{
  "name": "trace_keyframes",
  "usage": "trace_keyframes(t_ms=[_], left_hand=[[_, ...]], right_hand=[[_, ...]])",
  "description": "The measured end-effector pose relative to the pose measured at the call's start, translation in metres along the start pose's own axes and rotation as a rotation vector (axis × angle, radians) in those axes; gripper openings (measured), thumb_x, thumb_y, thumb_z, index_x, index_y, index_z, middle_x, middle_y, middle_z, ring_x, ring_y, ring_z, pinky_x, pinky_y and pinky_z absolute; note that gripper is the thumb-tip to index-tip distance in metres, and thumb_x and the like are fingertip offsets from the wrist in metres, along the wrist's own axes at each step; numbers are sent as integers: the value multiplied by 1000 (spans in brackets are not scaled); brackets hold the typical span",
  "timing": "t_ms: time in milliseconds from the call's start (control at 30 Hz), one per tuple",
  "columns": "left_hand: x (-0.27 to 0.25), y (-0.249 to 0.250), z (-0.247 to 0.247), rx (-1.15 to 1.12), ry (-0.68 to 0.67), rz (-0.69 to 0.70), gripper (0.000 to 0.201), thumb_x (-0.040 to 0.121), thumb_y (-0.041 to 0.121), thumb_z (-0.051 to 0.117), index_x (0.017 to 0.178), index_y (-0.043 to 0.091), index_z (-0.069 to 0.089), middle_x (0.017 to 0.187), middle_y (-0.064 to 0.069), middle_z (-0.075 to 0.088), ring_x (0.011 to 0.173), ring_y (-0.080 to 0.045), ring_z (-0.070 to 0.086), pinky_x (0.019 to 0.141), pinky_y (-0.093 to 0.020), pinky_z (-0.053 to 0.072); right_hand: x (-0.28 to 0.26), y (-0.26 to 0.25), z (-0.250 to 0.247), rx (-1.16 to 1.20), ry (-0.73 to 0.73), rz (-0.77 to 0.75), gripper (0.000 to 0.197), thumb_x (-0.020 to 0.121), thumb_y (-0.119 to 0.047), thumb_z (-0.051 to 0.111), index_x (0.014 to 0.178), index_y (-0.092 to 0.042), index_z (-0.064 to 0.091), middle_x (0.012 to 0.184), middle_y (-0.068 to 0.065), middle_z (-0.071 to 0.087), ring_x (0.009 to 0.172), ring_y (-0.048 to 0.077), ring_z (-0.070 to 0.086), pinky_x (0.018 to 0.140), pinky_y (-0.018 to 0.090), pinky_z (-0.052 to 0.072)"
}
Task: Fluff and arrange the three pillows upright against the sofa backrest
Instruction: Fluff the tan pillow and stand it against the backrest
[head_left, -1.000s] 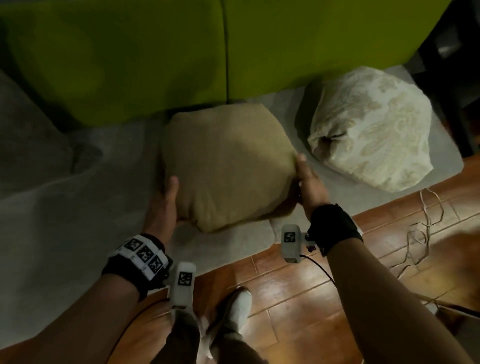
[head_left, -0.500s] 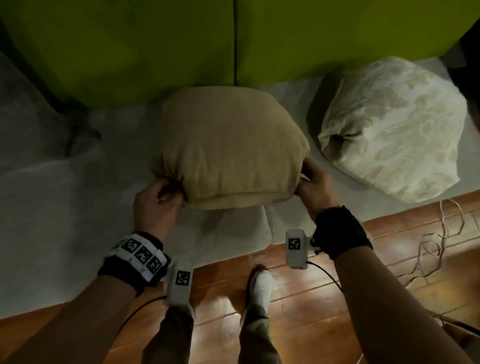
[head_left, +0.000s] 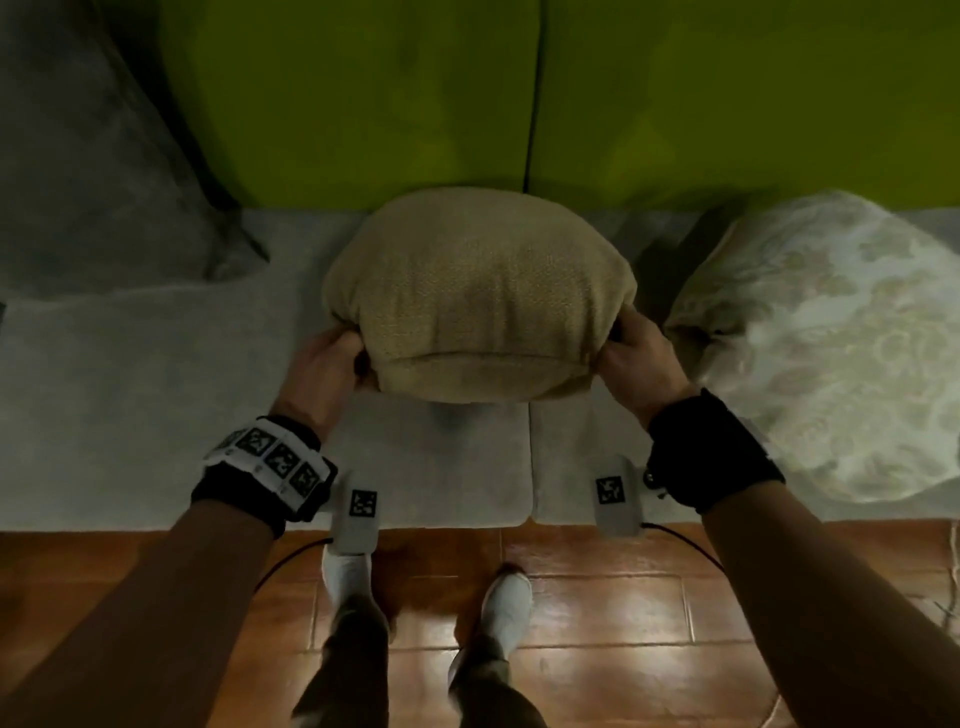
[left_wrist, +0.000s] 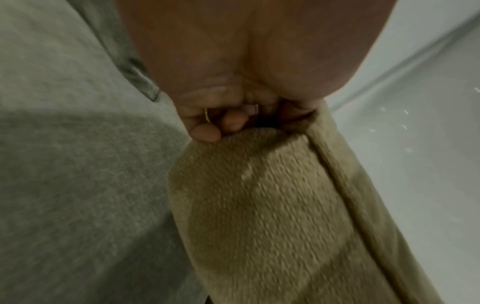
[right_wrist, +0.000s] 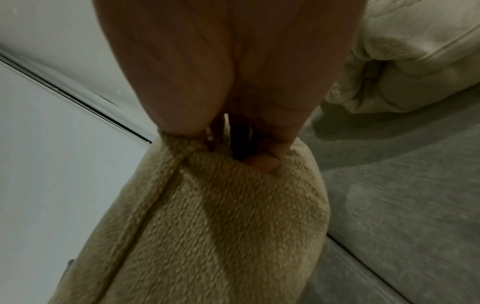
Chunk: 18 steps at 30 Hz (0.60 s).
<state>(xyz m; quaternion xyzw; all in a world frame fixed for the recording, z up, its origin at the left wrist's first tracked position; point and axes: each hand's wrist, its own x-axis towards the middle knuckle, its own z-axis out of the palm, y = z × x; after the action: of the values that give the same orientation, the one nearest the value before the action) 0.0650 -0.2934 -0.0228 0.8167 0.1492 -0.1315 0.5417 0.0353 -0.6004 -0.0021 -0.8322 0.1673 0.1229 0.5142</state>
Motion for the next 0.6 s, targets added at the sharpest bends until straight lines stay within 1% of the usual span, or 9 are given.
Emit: trace_keyframes(t_ms=[67, 167, 233, 267, 333, 400, 500, 567, 600], left_hand=[[-9, -4, -5, -57, -20, 21, 27, 97, 13, 47, 72, 14, 59, 72, -6, 59, 67, -18, 52, 69, -25, 45], [-22, -15, -8, -185, -95, 26, 24, 97, -7, 47, 112, -2, 65, 91, -13, 71, 77, -11, 68, 77, -15, 54], [-28, -18, -3, -235, -146, -78, 32, 97, -3, 53, 126, 8, 60, 103, -3, 72, 84, -5, 72, 71, -16, 56], [-30, -19, 1, -210, -137, -106, 32, 96, 2, 60, 125, 15, 60, 106, 0, 71, 89, -6, 72, 71, -17, 57], [-31, -24, 6, -178, -120, -145, 25, 93, 15, 67, 113, 29, 62, 108, 1, 69, 100, -18, 71, 81, -32, 61], [-28, -24, 5, -43, -93, -119, 15, 94, 22, 64, 105, 32, 62, 109, -4, 69, 103, -27, 68, 92, -47, 58], [-17, -23, -2, 165, -144, -48, 35, 90, 30, 63, 122, 17, 62, 116, -9, 68, 105, -27, 63, 96, -43, 52], [-13, -21, -7, 213, -178, -14, 49, 79, 40, 62, 121, 14, 63, 112, -7, 68, 105, -25, 62, 92, -38, 50], [-12, -21, -8, 234, -168, -4, 46, 78, 39, 62, 115, 12, 63, 104, -5, 68, 101, -24, 61, 86, -35, 47]], right_hand=[[-2, 3, -3, 120, 3, -24, 42, 97, -25, 67, 133, -42, 52, 122, -11, 63, 114, 15, 63, 98, 40, 53], [-3, 11, -2, 302, -71, 65, 60, 88, -5, 74, 119, -52, 52, 128, -10, 62, 121, 19, 62, 101, 45, 54], [-4, 18, 4, 232, -95, 104, 68, 85, 0, 73, 122, -54, 51, 131, -9, 59, 124, 22, 59, 104, 51, 52], [-5, 20, 7, 174, -97, 112, 70, 84, -2, 72, 130, -49, 50, 133, -7, 58, 125, 22, 57, 105, 52, 51], [-5, 23, 13, 52, -85, 108, 73, 85, -5, 70, 146, -34, 43, 134, -5, 55, 123, 22, 56, 105, 49, 51], [-6, 19, 17, -81, -69, 89, 63, 90, -11, 66, 147, -25, 44, 129, -1, 55, 117, 24, 58, 101, 47, 53], [-12, 14, 21, -177, -77, 33, 53, 93, -23, 63, 143, -26, 45, 131, 6, 59, 112, 28, 62, 96, 51, 55], [-19, 15, 20, -185, -113, 23, 64, 89, -34, 62, 148, -34, 38, 136, 7, 57, 114, 31, 62, 95, 51, 56], [-22, 17, 19, -148, -128, 39, 69, 84, -39, 62, 148, -43, 36, 137, 6, 57, 115, 32, 62, 94, 52, 56]])
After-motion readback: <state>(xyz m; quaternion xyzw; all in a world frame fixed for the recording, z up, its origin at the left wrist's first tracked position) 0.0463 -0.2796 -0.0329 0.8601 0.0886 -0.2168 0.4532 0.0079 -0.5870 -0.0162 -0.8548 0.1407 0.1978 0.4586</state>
